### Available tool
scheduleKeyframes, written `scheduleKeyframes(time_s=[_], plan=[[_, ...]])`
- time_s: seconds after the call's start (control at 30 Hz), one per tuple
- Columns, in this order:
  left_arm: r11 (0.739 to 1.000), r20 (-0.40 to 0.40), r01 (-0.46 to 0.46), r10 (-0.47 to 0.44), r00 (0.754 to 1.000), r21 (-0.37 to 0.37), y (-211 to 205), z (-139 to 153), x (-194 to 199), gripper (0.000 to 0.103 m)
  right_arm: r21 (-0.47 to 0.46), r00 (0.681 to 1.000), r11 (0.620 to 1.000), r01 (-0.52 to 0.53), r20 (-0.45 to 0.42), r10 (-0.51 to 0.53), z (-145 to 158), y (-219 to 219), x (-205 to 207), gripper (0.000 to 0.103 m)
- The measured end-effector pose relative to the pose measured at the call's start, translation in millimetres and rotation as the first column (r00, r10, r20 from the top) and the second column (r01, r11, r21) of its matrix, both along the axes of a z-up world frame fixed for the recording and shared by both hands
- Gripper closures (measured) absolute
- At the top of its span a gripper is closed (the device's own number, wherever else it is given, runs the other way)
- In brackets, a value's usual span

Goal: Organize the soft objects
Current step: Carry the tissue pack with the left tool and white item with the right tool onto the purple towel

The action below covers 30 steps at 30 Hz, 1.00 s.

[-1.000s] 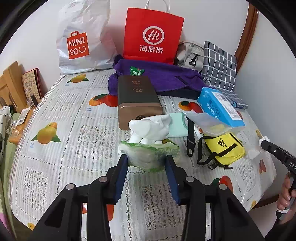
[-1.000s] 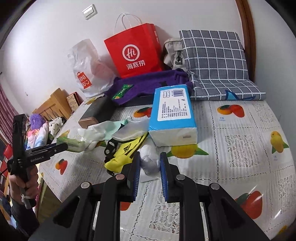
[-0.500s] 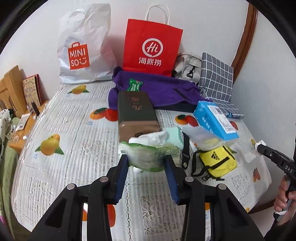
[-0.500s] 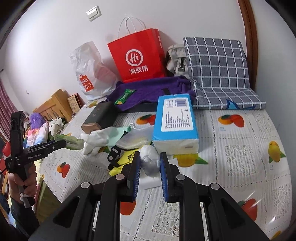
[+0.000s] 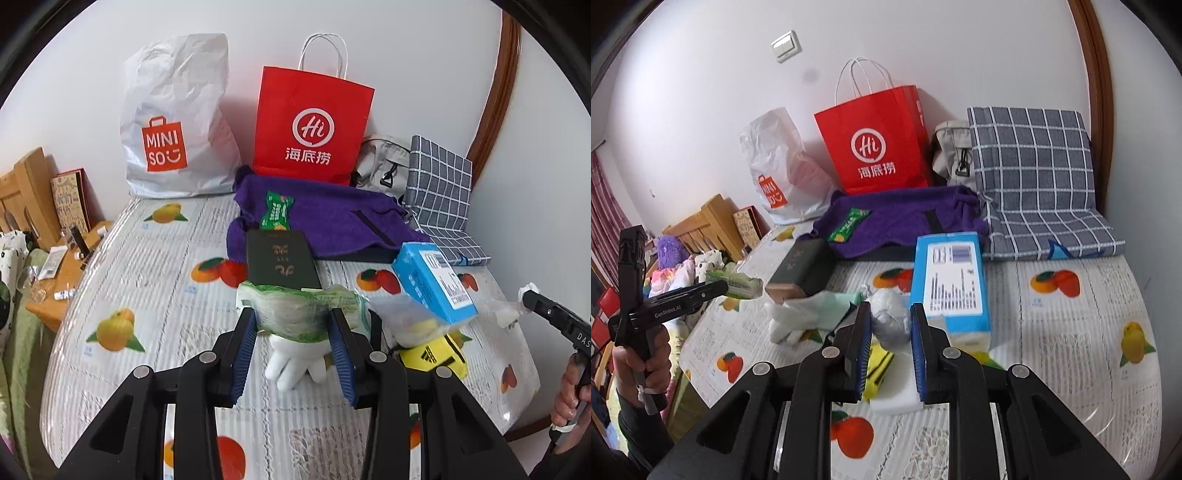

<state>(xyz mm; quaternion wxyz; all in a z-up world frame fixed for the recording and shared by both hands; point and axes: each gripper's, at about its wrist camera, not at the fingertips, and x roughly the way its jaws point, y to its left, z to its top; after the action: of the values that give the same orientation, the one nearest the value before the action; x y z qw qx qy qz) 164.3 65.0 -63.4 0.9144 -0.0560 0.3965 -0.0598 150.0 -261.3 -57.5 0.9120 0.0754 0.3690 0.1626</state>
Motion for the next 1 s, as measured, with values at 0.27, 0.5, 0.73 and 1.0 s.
scheduleKeyframes(time_s=[0.27,0.5,0.73,1.0], plan=[[1.0,0.0,-0.014,0.014,1.0,0.01,0.0,9.1,27.4,0.065,0.002,1.0,1.0,0.008,0.008,-0.008,8.6,1.3,27.8,0.083],[1.0,0.006,-0.019,0.018,1.0,0.021,-2.5,15.2,54.7,0.065,-0.005,1.0,1.0,0.003,0.014,-0.003,13.8,5.6,59.6,0.083],[0.999,0.011,-0.022,0.022,1.0,0.03,-4.1,19.5,84.6,0.065,-0.008,1.0,1.0,-0.002,0.022,0.002,18.5,9.6,89.3,0.083],[1.0,0.008,-0.03,0.03,1.0,0.0,0.7,17.9,117.8,0.065,0.018,1.0,1.0,-0.019,0.018,0.019,19.0,11.6,126.5,0.083]])
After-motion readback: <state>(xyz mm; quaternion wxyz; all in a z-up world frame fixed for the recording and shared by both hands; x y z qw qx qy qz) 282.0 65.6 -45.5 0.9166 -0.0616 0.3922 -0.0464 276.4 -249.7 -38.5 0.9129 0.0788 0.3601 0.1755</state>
